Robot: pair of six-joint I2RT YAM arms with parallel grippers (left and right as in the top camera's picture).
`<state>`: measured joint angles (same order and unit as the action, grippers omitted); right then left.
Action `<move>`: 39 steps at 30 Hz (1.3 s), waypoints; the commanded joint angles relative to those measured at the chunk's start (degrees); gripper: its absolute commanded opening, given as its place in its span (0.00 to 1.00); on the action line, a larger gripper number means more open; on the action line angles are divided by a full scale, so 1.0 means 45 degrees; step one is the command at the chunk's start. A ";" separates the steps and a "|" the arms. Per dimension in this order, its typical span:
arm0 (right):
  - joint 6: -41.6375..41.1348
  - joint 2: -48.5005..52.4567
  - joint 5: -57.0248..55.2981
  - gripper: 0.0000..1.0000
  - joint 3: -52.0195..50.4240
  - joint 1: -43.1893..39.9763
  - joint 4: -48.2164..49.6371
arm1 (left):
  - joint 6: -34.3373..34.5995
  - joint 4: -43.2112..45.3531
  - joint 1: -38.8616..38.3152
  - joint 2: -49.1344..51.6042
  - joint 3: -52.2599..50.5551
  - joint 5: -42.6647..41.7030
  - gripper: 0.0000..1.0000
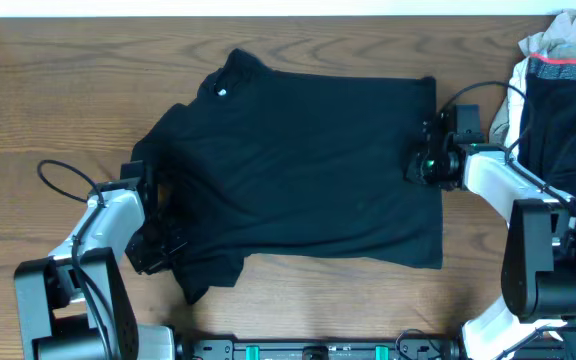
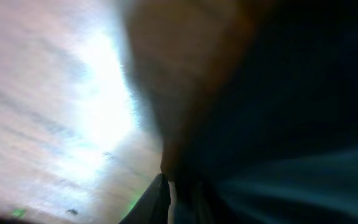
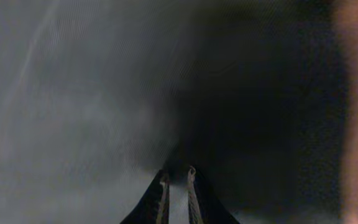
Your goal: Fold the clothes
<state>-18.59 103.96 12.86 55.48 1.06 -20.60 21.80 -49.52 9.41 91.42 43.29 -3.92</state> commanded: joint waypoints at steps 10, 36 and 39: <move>0.1666 -0.0481 0.2618 0.28 0.1661 -0.1501 -0.1132 | -0.1185 -0.2239 0.1185 -0.0005 0.2229 0.0636 0.22; 0.2905 -0.5960 0.3478 0.50 0.2142 -0.1637 -0.6955 | 0.1112 -0.4677 0.1166 -0.7626 -0.0806 -0.3900 0.61; 0.2905 -0.5960 0.3478 0.50 0.2142 -0.1637 -0.6975 | 0.2249 -0.4153 0.1166 -0.7407 -0.1734 -0.3944 0.62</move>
<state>-6.66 77.41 27.64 64.34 -6.20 -51.81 24.49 -68.86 14.52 57.54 37.89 -20.69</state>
